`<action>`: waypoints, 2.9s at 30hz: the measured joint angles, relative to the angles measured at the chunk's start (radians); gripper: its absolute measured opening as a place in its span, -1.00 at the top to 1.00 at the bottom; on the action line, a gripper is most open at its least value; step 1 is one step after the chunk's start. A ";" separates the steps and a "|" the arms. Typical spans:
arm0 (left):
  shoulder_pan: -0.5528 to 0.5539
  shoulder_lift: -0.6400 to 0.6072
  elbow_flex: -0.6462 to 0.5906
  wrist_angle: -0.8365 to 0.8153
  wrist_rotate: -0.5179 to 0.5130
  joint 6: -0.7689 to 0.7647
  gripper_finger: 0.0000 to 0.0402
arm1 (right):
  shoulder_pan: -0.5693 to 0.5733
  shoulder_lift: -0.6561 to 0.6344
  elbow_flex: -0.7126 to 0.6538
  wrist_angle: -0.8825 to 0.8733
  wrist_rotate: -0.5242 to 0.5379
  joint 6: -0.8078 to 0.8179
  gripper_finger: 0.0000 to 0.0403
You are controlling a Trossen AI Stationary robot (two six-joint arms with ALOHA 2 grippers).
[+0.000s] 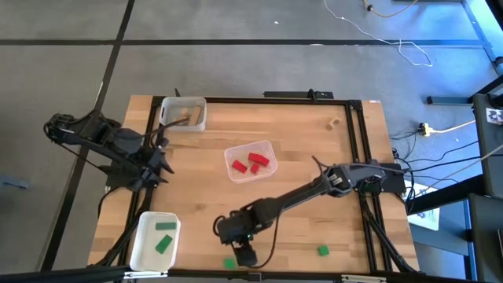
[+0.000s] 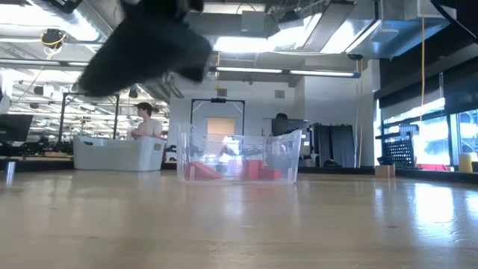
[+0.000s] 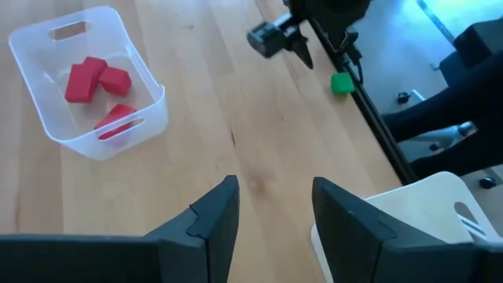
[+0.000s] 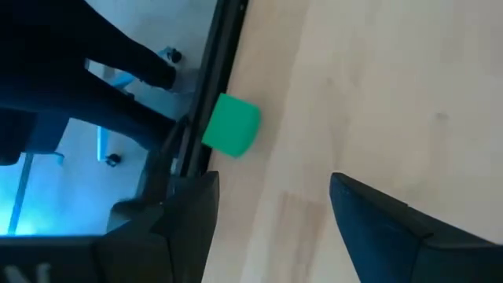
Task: Sort & place blocks by color
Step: Put the green block into the white bin
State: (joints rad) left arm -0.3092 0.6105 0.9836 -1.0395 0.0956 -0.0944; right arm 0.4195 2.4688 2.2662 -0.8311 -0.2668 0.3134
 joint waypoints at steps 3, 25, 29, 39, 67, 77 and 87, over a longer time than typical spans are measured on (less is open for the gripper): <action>0.000 -0.006 0.000 -0.013 0.000 0.000 0.24 | 0.014 0.039 0.000 0.079 0.004 0.034 -0.21; 0.000 -0.005 0.000 -0.052 0.000 0.027 0.24 | 0.095 0.098 0.000 0.241 0.192 0.215 -0.21; 0.000 -0.005 0.000 -0.052 0.000 0.027 0.24 | 0.102 0.099 0.000 0.240 0.199 0.229 -0.21; 0.000 -0.004 0.000 -0.052 -0.001 0.027 0.24 | 0.119 0.118 0.001 0.257 0.248 0.281 -0.21; 0.000 -0.004 0.000 -0.051 -0.001 0.024 0.24 | 0.133 0.161 0.004 0.191 0.401 0.216 -0.21; 0.000 -0.004 0.000 -0.051 -0.001 0.023 0.24 | 0.092 0.161 0.003 0.164 0.427 0.170 -0.21; 0.000 -0.004 0.000 -0.051 -0.001 0.023 0.24 | 0.036 0.161 0.002 0.154 0.431 0.071 -0.21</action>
State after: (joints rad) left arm -0.3088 0.6064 0.9836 -1.0908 0.0947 -0.0711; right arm 0.4557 2.6297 2.2677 -0.6770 0.1642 0.3842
